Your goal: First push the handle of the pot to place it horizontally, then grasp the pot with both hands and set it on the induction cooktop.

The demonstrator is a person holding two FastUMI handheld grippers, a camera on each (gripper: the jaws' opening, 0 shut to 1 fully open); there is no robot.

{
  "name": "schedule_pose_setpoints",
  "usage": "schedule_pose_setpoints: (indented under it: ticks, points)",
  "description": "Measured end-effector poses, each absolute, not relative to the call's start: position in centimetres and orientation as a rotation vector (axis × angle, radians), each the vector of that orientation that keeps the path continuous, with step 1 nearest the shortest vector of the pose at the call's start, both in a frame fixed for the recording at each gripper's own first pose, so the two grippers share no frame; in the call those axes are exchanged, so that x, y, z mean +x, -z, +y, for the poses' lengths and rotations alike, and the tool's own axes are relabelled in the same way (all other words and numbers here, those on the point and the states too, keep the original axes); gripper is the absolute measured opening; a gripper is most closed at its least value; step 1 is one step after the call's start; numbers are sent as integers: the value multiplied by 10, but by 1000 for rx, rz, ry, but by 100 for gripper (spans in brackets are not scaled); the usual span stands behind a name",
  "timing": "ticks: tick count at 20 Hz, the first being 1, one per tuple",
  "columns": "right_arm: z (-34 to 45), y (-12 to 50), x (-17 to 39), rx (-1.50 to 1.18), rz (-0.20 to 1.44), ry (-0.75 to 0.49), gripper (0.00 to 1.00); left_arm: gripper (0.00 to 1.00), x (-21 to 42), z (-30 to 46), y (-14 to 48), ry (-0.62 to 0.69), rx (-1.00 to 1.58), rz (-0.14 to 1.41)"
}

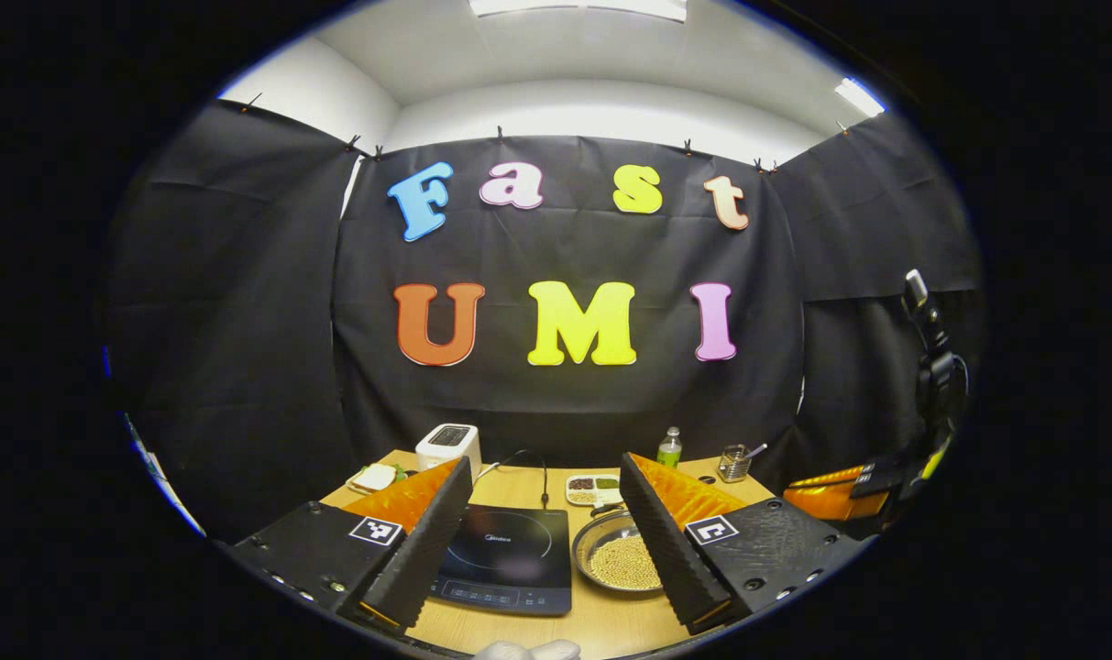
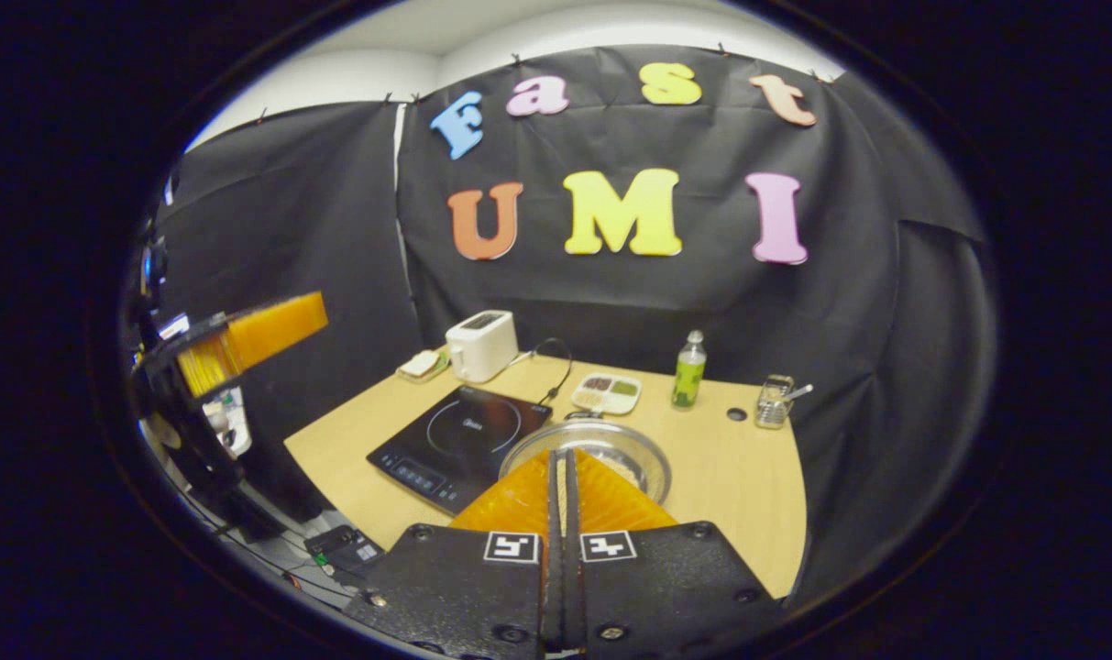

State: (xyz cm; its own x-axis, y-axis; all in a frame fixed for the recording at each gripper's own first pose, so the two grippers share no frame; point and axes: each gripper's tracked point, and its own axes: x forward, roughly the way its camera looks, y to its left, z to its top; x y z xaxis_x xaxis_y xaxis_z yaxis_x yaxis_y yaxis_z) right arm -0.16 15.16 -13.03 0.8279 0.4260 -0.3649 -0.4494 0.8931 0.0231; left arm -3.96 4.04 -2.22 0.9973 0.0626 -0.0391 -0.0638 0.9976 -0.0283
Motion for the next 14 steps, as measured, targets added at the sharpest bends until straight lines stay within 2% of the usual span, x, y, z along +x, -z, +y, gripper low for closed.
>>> schedule_pose_setpoints:
  ticks: [2, 3, 6, 7, 8, 14]
  points:
    - [163, 169, 0, -103, 452, -505, 0, 96, -48, 49, 27, -87, -32, 49]
    - [171, 188, -2, -106, 497, -523, 4, 96, -53, 54, 29, -102, -33, 55]
    - [184, 237, -4, -116, 612, -567, 4, 96, -66, 67, 33, -145, -39, 68]
    - [189, 252, -5, -131, 639, -576, 1, 96, -70, 71, 34, -158, -42, 72]
    - [191, 267, -4, -151, 669, -580, 4, 96, -73, 74, 35, -164, -43, 73]
    - [202, 330, 6, -153, 796, -569, 4, 96, -94, 90, 35, -227, -28, 91]
